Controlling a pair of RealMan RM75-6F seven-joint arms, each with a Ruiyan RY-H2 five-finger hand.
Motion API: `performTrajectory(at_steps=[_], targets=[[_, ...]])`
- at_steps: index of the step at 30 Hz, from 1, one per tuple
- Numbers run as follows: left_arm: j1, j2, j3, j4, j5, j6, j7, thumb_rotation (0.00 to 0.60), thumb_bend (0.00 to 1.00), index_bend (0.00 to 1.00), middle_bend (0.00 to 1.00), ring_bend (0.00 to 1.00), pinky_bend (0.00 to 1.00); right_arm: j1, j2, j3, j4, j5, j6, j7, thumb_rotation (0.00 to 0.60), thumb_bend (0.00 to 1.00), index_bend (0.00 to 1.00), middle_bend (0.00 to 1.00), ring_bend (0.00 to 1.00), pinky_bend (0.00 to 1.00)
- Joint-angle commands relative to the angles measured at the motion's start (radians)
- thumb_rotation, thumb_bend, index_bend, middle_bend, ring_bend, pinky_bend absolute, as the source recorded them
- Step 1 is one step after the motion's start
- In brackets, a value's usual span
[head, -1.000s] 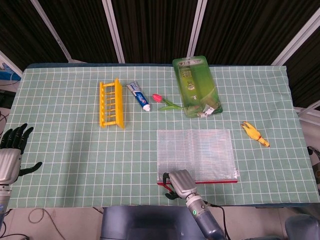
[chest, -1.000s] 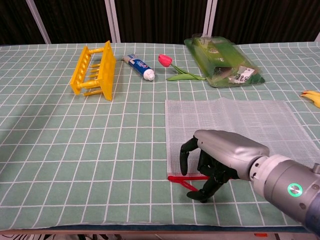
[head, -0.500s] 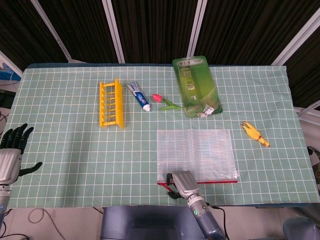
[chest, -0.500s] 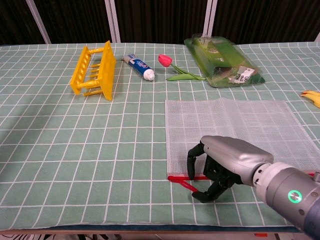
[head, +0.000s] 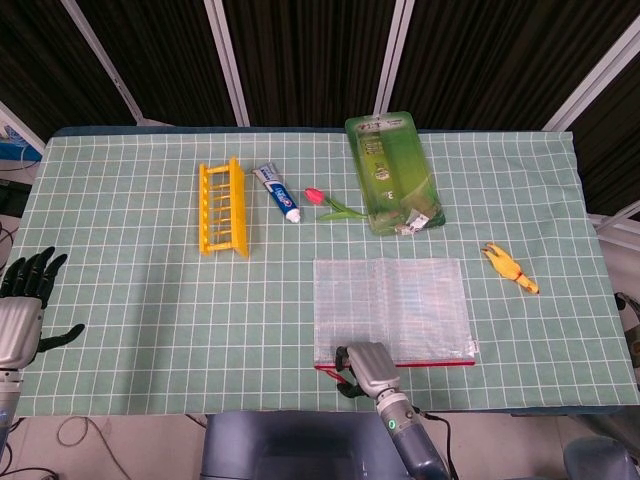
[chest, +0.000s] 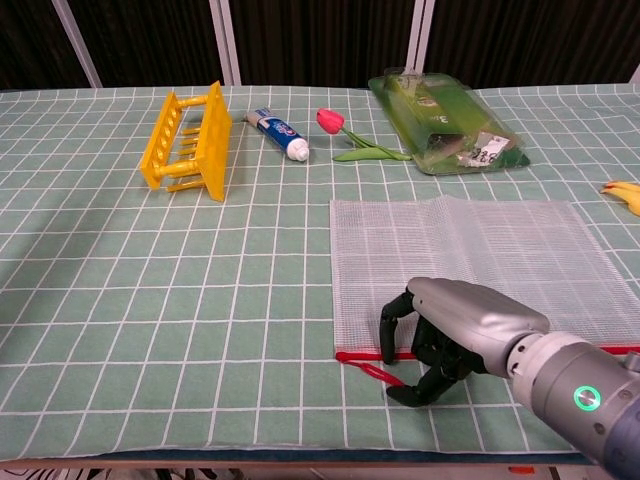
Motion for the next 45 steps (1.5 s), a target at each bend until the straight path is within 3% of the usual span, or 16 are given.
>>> performTrajectory(at_steps=[1,45], targets=[[0.000,0.000,0.000,0.000,0.000,0.000,0.000,0.600,0.00,0.00,0.00,0.00,0.00,-0.002,0.000,0.000,0.002,0.002,0.000,0.002,0.600,0.34,0.55,1.00,1.00,1.00],[-0.001,0.003,0.000,-0.005,-0.001,-0.001,-0.007,0.600,0.00,0.00,0.00,0.00,0.00,-0.030,0.007,-0.009,0.013,0.017,-0.003,0.004,0.600,0.52,0.59,1.00,1.00,1.00]])
